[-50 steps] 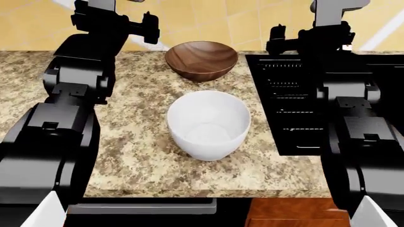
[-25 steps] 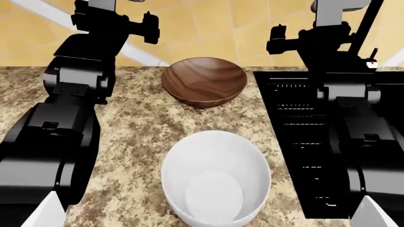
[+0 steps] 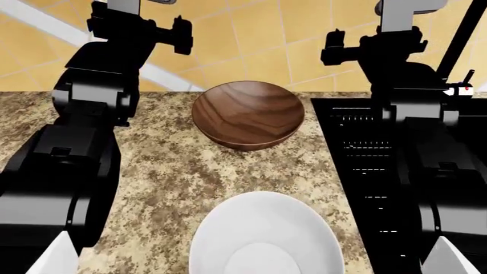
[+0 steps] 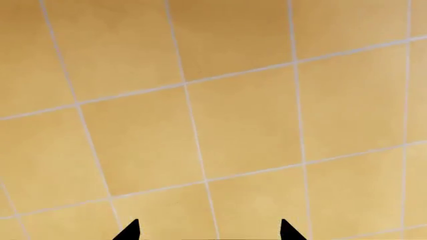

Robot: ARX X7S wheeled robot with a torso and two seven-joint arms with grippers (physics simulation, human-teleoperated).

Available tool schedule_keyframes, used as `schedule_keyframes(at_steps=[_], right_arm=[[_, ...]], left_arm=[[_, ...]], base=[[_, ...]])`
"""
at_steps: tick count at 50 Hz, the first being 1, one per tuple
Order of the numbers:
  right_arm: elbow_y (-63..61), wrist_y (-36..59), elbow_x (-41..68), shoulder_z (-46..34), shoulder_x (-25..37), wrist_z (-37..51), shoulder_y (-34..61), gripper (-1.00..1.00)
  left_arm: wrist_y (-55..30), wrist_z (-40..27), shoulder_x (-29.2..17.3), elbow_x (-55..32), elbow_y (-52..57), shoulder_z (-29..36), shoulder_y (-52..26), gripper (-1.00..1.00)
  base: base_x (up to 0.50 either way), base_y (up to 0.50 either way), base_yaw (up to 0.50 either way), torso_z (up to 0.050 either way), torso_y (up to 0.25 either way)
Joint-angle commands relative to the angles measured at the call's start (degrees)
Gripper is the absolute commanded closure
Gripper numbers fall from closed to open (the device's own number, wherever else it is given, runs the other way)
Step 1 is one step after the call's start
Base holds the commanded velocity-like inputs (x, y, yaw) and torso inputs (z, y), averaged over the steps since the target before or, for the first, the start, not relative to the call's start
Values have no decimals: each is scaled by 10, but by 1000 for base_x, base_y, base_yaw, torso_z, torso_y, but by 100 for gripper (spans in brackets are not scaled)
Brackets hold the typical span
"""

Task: Stack the bowls in the sink.

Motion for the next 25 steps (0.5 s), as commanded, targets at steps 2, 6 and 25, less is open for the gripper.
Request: schedule_keyframes(at_steps=[2,6,25], right_arm=[[0,-1,-1,0,0,-5,-2,-100],[0,-2,-1,1,1,-6,-3,-100],[-1,-8,4,9,10,-11,-12,-100]], left_arm=[[-40,50,-9,5,8,15,-8,-100],[-240,104,-42,5,269,30,71,-100],[-678,283,-144,-60,702,95,115,-100]], base=[[0,0,0,0,0],[0,0,0,0,0],[0,0,0,0,0]])
